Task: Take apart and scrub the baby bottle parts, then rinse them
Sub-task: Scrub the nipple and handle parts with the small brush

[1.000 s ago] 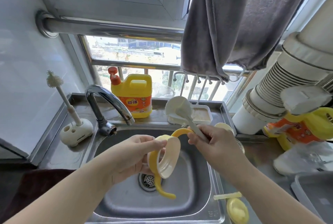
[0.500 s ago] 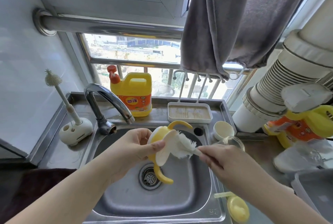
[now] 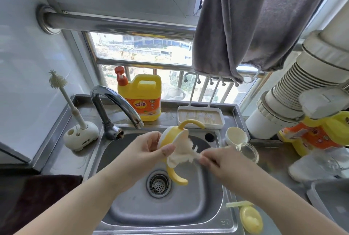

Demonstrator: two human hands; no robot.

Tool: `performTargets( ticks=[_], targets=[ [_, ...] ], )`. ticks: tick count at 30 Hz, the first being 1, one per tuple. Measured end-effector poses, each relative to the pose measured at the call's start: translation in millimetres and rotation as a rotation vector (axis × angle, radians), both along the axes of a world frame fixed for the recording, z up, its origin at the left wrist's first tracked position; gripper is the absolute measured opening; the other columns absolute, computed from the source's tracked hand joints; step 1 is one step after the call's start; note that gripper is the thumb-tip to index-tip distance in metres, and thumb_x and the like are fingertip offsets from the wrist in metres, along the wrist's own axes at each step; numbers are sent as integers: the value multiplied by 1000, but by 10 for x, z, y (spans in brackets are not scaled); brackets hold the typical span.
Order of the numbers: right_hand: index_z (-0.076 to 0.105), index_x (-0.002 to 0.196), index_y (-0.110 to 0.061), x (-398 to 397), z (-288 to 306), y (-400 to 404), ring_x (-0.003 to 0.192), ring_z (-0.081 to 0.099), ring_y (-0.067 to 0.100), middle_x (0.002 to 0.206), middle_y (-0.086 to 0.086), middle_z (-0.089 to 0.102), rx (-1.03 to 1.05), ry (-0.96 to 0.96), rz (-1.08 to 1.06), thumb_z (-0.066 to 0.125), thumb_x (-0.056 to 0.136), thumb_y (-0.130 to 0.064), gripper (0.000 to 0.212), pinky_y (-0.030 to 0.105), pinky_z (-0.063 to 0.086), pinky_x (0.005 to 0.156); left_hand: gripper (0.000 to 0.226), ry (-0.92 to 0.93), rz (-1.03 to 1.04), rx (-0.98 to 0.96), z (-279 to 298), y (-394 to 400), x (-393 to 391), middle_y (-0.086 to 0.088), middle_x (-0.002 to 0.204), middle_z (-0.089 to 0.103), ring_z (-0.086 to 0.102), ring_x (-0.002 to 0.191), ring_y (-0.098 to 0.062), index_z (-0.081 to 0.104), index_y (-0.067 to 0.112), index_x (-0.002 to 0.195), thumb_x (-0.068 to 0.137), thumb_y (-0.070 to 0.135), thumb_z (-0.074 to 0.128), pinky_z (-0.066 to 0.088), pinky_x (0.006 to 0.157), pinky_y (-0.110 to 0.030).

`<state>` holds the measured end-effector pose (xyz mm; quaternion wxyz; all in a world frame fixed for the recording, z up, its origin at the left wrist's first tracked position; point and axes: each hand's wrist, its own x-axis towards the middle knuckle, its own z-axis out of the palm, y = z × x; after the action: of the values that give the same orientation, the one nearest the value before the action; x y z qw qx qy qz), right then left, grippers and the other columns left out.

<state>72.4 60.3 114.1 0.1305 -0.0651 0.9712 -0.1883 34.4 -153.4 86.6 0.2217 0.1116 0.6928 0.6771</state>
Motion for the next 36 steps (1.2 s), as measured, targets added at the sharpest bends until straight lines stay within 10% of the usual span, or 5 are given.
performTargets(
  ticks=[5, 14, 23, 32, 36],
  targets=[
    [70, 92, -19, 27, -145, 60, 46, 56, 21, 64, -3, 60, 381, 630, 50, 43, 90, -29, 30, 25, 36, 36, 31, -42, -92, -18, 97, 13, -127, -11, 98, 71, 65, 91, -20, 68, 12, 100, 80, 35, 70, 50, 87, -37],
    [67, 91, -14, 88, 32, -86, 39, 29, 5, 45, -12, 37, -637, -499, -241, 43, 99, -32, 32, 16, 25, 40, 36, 102, -63, 76, 2, 2, -3, 1, 72, 63, 58, 70, -11, 69, 21, 77, 64, 53, 78, 45, 64, -20],
    [65, 82, -26, 55, -67, -15, 49, 57, 16, 62, -4, 55, 407, 403, -14, 33, 92, -40, 37, 25, 38, 42, 42, 50, -97, 53, -28, -32, 10, -5, 82, 69, 62, 78, -12, 69, 7, 90, 69, 43, 72, 47, 68, -19],
    [65, 91, -13, 52, 50, -92, 42, 26, 9, 48, -6, 33, -625, -600, -232, 40, 100, -33, 33, 19, 21, 41, 39, 152, -53, 118, -37, 8, 39, 4, 71, 68, 63, 68, -5, 69, 19, 79, 65, 54, 77, 46, 62, -13],
    [66, 94, -14, 30, 60, -79, 41, 31, 7, 45, -11, 37, -411, -494, -131, 41, 99, -36, 34, 20, 26, 42, 48, 141, -46, 100, -48, 4, 16, 3, 73, 69, 64, 69, -6, 66, 13, 83, 64, 56, 76, 47, 63, -14]
  ],
)
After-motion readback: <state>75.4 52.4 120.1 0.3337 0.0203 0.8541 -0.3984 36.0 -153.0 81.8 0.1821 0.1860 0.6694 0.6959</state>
